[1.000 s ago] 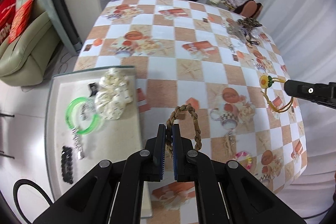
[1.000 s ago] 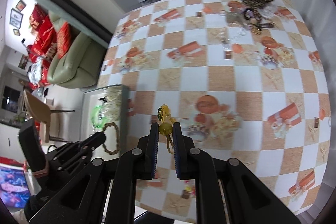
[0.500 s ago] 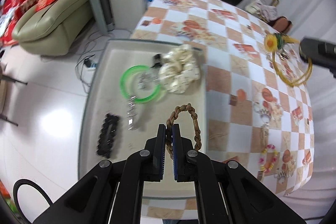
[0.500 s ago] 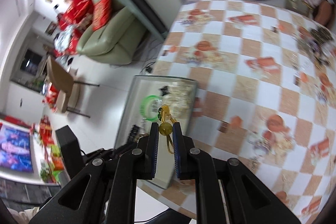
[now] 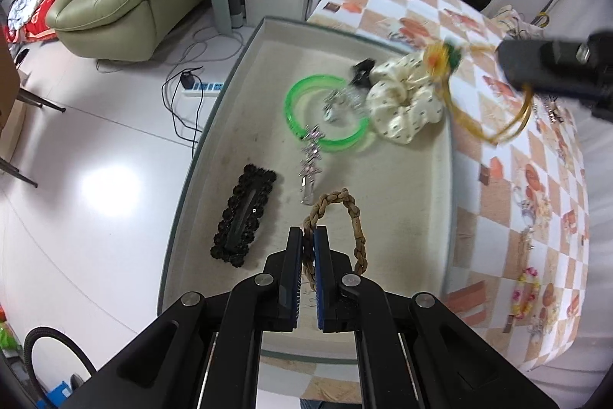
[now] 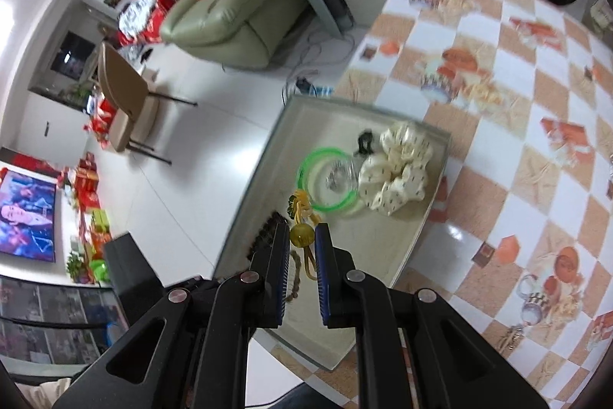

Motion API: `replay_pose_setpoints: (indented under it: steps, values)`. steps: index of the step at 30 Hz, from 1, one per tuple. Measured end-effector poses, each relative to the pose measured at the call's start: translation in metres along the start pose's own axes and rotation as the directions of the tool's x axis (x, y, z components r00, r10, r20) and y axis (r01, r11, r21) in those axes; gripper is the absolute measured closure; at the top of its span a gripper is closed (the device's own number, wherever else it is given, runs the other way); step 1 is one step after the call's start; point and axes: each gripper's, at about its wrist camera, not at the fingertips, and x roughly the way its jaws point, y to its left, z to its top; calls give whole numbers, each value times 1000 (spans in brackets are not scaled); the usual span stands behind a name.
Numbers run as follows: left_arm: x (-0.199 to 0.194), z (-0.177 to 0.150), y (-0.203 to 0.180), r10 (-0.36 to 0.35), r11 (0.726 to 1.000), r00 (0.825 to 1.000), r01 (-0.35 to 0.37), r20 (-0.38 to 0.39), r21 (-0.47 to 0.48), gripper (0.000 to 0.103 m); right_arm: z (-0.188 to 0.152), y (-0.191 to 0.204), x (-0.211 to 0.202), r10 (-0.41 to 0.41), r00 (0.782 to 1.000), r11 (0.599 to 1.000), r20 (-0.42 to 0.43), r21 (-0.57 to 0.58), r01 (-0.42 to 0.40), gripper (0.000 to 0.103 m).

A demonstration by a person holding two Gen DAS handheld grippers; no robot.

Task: Organize jewelry
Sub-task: 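Carry braided bracelet and yellow hair tie to the tray, open the right gripper, then open the left gripper over the tray and move both grippers back to the table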

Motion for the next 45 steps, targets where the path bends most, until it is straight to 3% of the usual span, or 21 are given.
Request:
replay_pose_setpoints:
  steps: [10,34,36,38,43,45]
  values:
    - [29,-7,8,50,999,999,-50,-17,-6,93,-9,-33,70,-25,995,999,-97,45,29,89]
    - [42,-11,5,135,991,989,-134,-59,18,93,3,-67,98,-161,981,986,-109,25,165,88]
    - [41,-10,6,144,989,988,-144,-60,16,93,3,-69,100,-166,979,985,-120,24,170,84]
    - [41,-9,5,155,988,986,-154,-63,14,93,4,-65,103,-157,981,987,-114,23,161,70]
    - [39,-7,1,175,985,983,-173,-61,26,93,8,-52,101,-132,986,991,-99,15,134,47]
    - [36,-6,0,175,984,983,-174,-57,28,93,9,-48,94,-113,990,993,-80,22,115,44]
